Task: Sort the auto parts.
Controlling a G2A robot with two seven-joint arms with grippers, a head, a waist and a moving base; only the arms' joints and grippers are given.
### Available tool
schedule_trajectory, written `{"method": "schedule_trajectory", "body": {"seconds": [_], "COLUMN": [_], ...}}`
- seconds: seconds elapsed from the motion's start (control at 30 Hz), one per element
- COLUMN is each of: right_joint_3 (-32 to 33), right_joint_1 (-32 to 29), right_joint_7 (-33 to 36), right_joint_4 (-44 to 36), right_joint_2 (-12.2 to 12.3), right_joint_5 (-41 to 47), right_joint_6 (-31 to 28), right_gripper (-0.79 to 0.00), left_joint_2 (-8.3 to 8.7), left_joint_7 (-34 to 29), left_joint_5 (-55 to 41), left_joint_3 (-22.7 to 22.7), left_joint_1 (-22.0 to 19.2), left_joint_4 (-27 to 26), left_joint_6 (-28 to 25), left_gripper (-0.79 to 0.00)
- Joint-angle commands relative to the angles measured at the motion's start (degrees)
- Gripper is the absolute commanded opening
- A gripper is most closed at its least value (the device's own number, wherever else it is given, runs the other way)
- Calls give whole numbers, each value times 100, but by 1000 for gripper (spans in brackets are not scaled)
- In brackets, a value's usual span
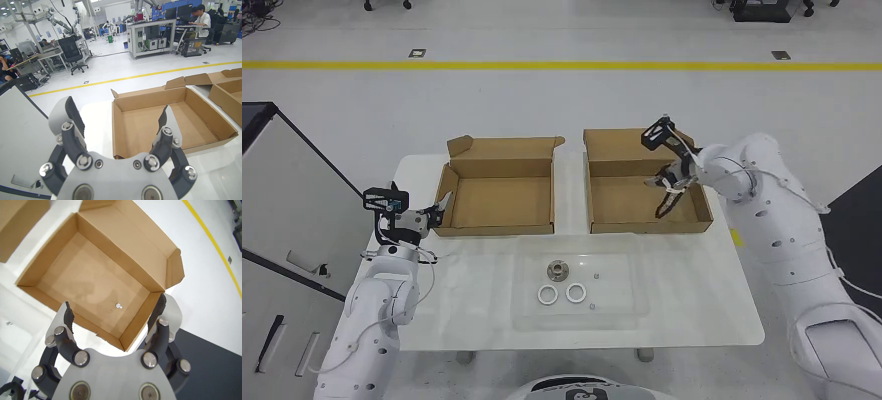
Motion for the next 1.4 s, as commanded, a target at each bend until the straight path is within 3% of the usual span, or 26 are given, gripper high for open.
{"method": "schedule_trajectory", "body": {"seconds": [0.0, 0.23, 0.4, 0.87, 1.37], "right_joint_3": [142, 270, -210, -2025, -3087], "right_joint_1": [-155, -526, -525, 283, 649], "right_joint_7": [232, 959, 1166, 1283, 1285], "right_joint_4": [-461, -1532, -1893, -1786, -1396], "right_joint_2": [44, 122, 178, 390, 408], "right_joint_5": [244, 1474, 2068, 2477, 2577], "right_joint_6": [-158, -351, -150, -33, -30], "right_gripper": [0, 0, 0, 0, 0], "left_joint_2": [0, 0, 0, 0, 0], "left_joint_7": [0, 0, 0, 0, 0], "left_joint_5": [0, 0, 0, 0, 0], "left_joint_3": [0, 0, 0, 0, 0], "left_joint_1": [0, 0, 0, 0, 0], "left_joint_4": [0, 0, 0, 0, 0], "left_joint_6": [0, 0, 0, 0, 0], "left_gripper": [0, 0, 0, 0, 0]}}
